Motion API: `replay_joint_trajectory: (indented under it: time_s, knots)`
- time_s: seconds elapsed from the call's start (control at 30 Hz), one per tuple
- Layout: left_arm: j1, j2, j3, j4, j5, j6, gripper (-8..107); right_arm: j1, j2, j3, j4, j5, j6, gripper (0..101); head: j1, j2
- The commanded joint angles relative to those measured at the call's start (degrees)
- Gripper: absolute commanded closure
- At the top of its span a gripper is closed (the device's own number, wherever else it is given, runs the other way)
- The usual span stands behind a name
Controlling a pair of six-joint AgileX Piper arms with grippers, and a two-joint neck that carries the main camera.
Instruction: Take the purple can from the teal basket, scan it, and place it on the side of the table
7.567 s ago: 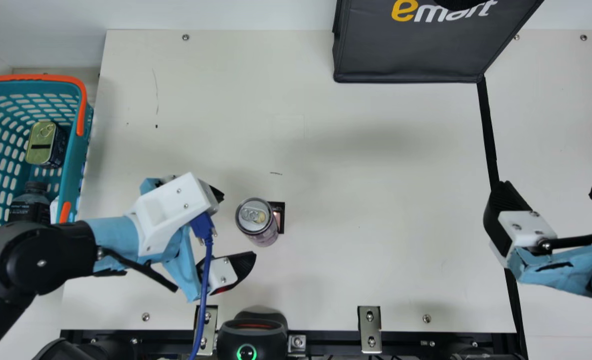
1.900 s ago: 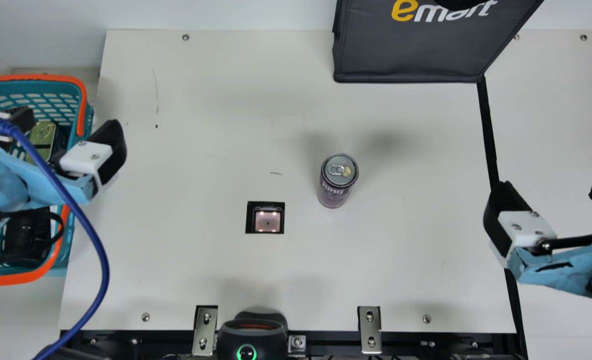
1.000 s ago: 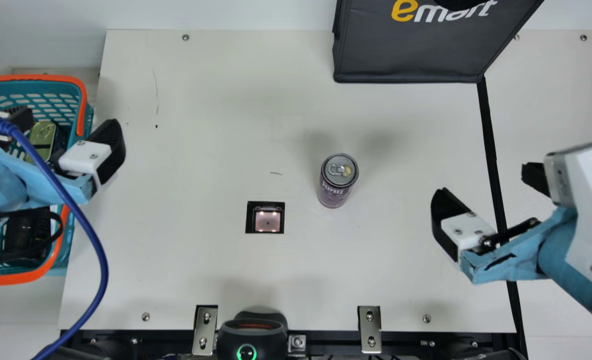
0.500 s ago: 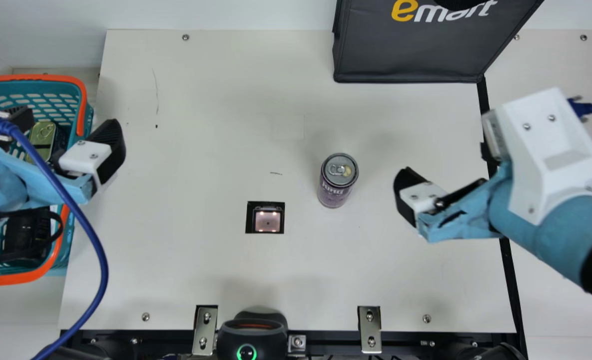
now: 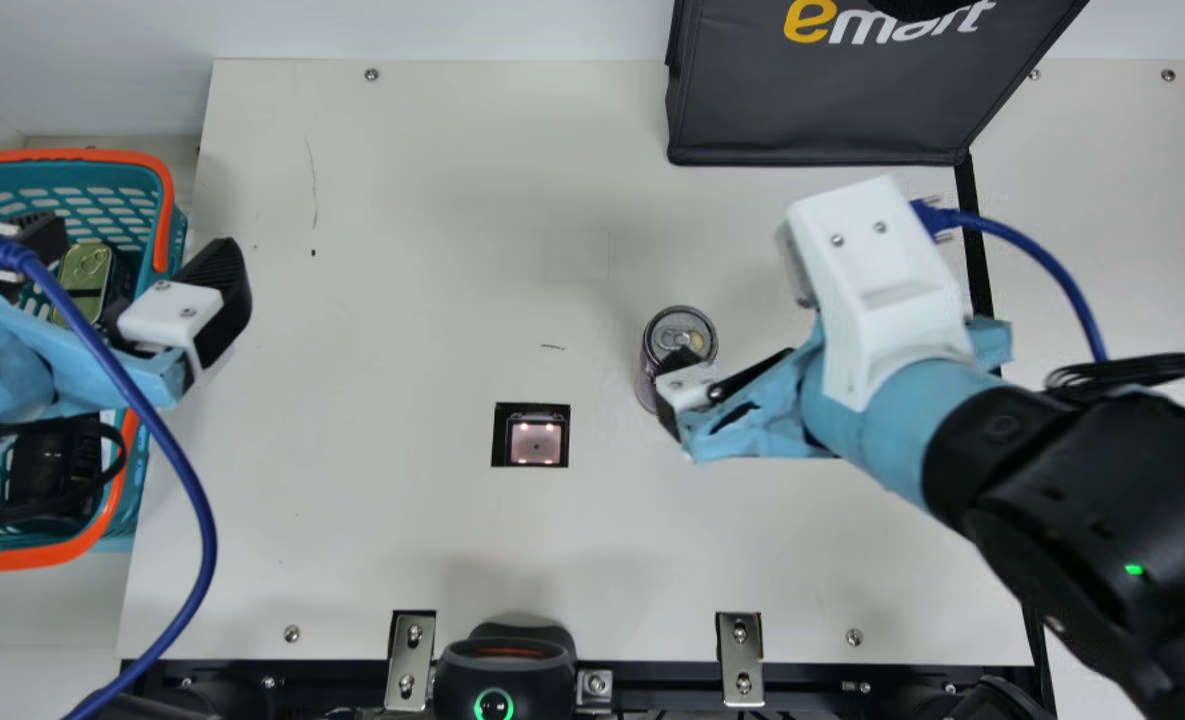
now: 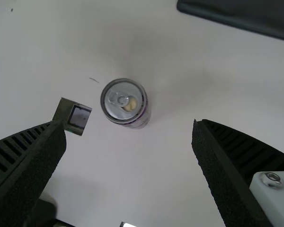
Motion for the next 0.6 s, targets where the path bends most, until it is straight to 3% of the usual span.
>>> replay_joint_trajectory:
  time_s: [0.0,0.57]
  knots:
    - [0.0,0.0,0.0,0.0,0.0,0.0,9,1.3,0.4,0.7,-0.4,-0.6,1.4,6,-1.7,0.1]
    - [0.0,0.0,0.0,0.0,0.0,0.0,9,5.2,4.2,8.3,-4.1,-8.3,5.5,6,-1.7,0.1]
